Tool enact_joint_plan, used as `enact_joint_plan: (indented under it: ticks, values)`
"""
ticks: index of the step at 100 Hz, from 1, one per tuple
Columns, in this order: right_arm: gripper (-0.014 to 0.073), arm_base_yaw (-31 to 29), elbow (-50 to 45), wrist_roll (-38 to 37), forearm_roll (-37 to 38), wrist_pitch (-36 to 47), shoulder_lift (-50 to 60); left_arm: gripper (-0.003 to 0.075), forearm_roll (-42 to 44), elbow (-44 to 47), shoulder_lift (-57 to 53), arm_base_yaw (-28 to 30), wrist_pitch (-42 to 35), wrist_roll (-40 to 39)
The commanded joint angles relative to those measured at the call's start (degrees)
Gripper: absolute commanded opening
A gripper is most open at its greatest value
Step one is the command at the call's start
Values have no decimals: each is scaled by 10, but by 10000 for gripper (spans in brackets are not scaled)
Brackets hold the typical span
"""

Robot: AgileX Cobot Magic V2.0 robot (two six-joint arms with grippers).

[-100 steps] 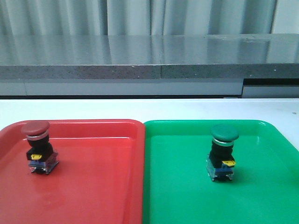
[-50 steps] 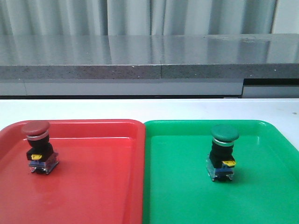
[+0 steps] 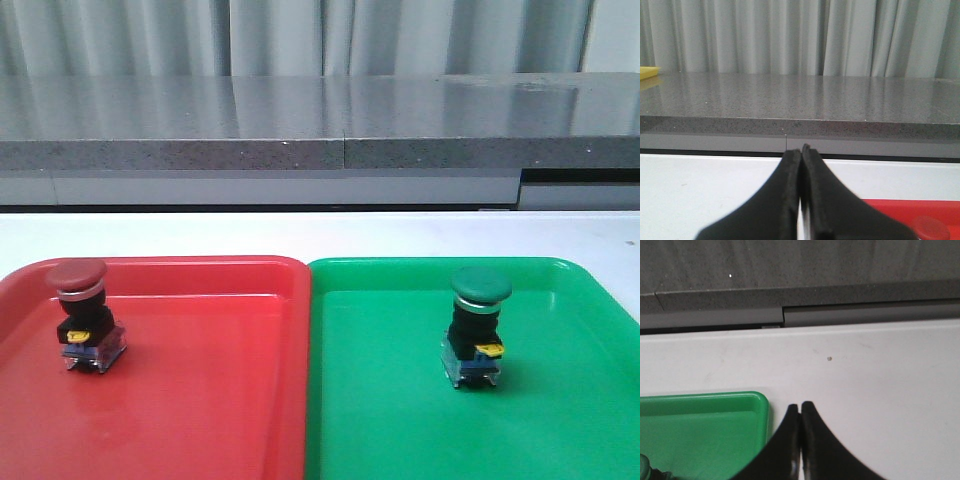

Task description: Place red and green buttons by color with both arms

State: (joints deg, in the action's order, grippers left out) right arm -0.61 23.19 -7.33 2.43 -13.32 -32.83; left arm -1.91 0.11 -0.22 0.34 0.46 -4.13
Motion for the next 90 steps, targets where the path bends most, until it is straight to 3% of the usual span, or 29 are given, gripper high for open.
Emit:
enact_joint_plan:
  ticks: [1, 69, 90]
  values:
    - [-64, -3, -15, 7, 7, 77, 39, -20, -4, 7, -19, -1, -48, -5]
    - [-64, -3, -212, 7, 4, 229, 293, -20, -4, 7, -19, -1, -48, -5]
    - [-64, -3, -237, 7, 2, 182, 347, -20, -4, 7, -19, -1, -48, -5]
